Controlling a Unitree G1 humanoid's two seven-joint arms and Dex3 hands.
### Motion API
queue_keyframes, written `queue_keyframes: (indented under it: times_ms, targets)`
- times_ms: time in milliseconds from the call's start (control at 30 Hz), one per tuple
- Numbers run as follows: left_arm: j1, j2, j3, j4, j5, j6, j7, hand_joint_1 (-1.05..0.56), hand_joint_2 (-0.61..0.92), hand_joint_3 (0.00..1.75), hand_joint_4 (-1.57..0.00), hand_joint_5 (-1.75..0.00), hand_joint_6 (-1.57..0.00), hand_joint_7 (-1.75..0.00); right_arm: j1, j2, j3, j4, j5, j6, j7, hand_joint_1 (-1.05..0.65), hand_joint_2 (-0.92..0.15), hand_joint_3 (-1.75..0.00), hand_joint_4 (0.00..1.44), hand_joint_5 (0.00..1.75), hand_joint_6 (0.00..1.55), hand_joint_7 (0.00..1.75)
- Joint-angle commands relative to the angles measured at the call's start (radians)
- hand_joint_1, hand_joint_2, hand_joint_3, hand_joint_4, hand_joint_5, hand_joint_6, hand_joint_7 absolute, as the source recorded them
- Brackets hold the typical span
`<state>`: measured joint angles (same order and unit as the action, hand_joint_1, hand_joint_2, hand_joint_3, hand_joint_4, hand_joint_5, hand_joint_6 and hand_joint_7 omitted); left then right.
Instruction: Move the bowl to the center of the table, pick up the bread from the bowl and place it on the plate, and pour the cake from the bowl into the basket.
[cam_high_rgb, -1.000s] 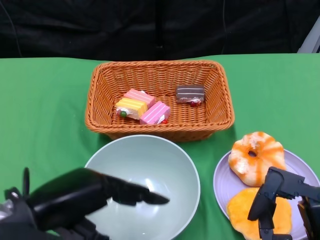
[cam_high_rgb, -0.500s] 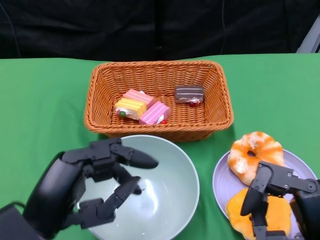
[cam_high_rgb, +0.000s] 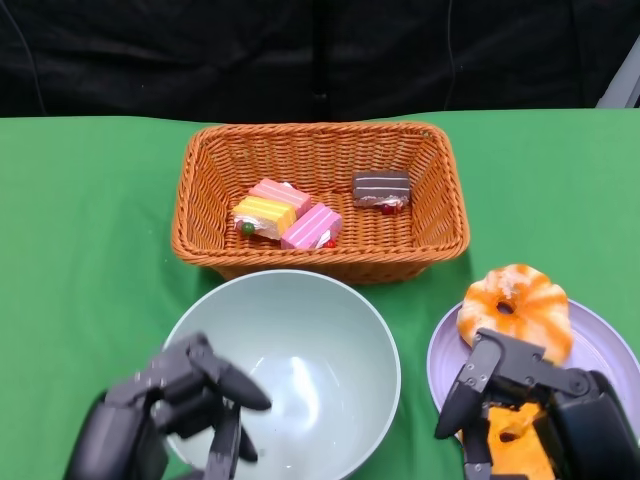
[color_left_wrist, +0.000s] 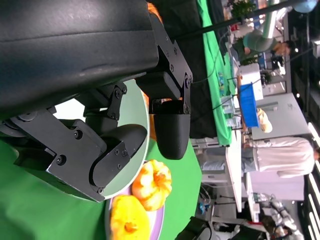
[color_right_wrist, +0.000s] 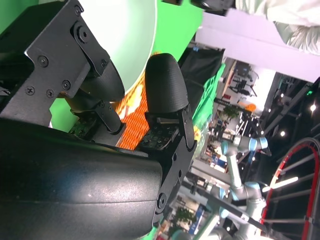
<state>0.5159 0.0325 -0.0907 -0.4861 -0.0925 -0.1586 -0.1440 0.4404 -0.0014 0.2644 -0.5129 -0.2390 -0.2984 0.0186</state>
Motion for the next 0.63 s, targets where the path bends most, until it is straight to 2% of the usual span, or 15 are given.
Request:
queue_keyframes:
  times_ms: [33, 133, 300, 467, 633]
  targets:
    - [0.029, -0.011, -0.001, 0.073, -0.029, -0.115, -0.02, 0.04, 0.45, 1.47, -0.92, -1.74, -0.8, -1.62, 0.011, -0.02, -0.001, 0.02, 0.029, -0.052, -0.001, 0.13, -0.31, -1.72, 0.96, 1.75, 0.75, 1.64]
    - [0.027, -0.013, 0.001, 0.134, -0.043, -0.198, -0.036, 0.04, 0.46, 1.48, -0.93, -1.75, -0.79, -1.67, 0.005, -0.037, -0.003, 0.041, 0.063, -0.082, 0.019, 0.13, -0.29, -1.74, 0.96, 1.75, 0.76, 1.66]
    - [0.029, -0.008, 0.006, 0.166, -0.081, -0.244, -0.062, 0.09, 0.47, 1.53, -0.94, -1.75, -0.77, -1.69, 0.012, -0.065, -0.008, 0.064, 0.109, -0.109, 0.05, 0.12, -0.28, -1.75, 0.95, 1.75, 0.78, 1.67]
    - [0.017, 0.009, 0.005, 0.182, -0.054, -0.315, -0.08, 0.1, 0.41, 1.59, -0.93, -1.75, -0.78, -1.68, 0.02, -0.078, -0.016, 0.087, 0.115, -0.148, 0.056, 0.14, -0.28, -1.75, 0.94, 1.75, 0.79, 1.66]
    - [-0.014, 0.025, 0.008, 0.177, -0.052, -0.327, -0.089, 0.08, 0.36, 1.64, -0.94, -1.75, -0.81, -1.64, 0.014, -0.078, -0.016, 0.091, 0.115, -0.155, 0.055, 0.15, -0.28, -1.75, 0.94, 1.75, 0.79, 1.66]
